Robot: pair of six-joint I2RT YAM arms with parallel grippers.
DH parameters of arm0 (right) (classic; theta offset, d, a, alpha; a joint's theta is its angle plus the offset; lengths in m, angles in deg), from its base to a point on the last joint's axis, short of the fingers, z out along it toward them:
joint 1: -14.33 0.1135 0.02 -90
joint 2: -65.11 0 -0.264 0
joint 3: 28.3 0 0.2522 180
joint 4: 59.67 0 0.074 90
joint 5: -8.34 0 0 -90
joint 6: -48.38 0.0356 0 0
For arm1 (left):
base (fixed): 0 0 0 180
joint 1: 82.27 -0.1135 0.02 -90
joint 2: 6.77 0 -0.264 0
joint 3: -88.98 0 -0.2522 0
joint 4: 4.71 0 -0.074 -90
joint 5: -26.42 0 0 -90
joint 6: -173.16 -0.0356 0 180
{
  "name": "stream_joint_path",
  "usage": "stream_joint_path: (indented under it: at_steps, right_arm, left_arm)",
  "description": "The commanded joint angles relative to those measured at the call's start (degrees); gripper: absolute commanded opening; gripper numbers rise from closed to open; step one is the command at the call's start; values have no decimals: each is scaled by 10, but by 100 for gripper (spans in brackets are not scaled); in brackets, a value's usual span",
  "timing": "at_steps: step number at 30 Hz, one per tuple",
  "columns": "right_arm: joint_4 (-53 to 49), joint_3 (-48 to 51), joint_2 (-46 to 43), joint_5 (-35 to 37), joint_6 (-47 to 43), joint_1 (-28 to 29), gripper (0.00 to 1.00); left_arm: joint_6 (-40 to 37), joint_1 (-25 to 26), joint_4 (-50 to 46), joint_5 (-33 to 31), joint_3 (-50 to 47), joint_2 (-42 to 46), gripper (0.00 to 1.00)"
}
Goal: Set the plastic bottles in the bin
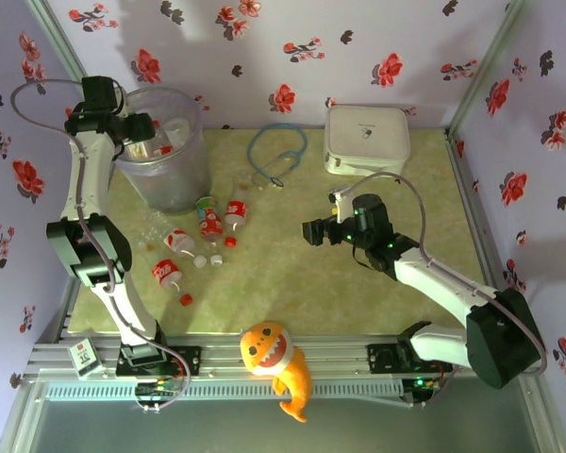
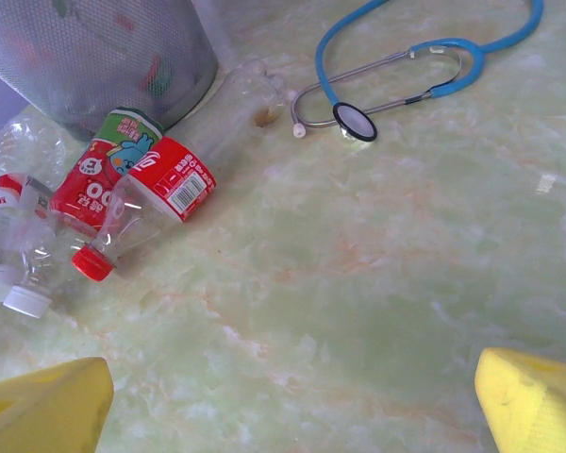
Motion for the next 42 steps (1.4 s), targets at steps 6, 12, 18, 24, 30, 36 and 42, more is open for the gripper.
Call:
stream_joint_path:
  at_steps: [6,12,18,24,30,36,42]
  right_arm:
    - [11,7,-9,-7,-3,-5,99]
    - [-1,-12,8,-6,-5,-5,99]
    - [-57,-91,67,68,54,18,94]
    - [-70,-187,167,146,144,83,86]
    - [-65,-292,295,160,240,140,82]
    - [-45,-373,398,175,288,191,81]
    - [-35,-364,410,222,331,186,84]
  left_arm:
    - [-9,7,-17,-13,38,6,91]
    - [-10,24,-16,-14,54,30,92]
    - [5,48,-9,-15,61,81,92]
    - [42,90,31,-12,-37,181,92]
    - [127,129,131,-1,-244,332,91]
    - [209,167,162,4,-388,434,90]
    - [274,239,142,-22,-524,472,90]
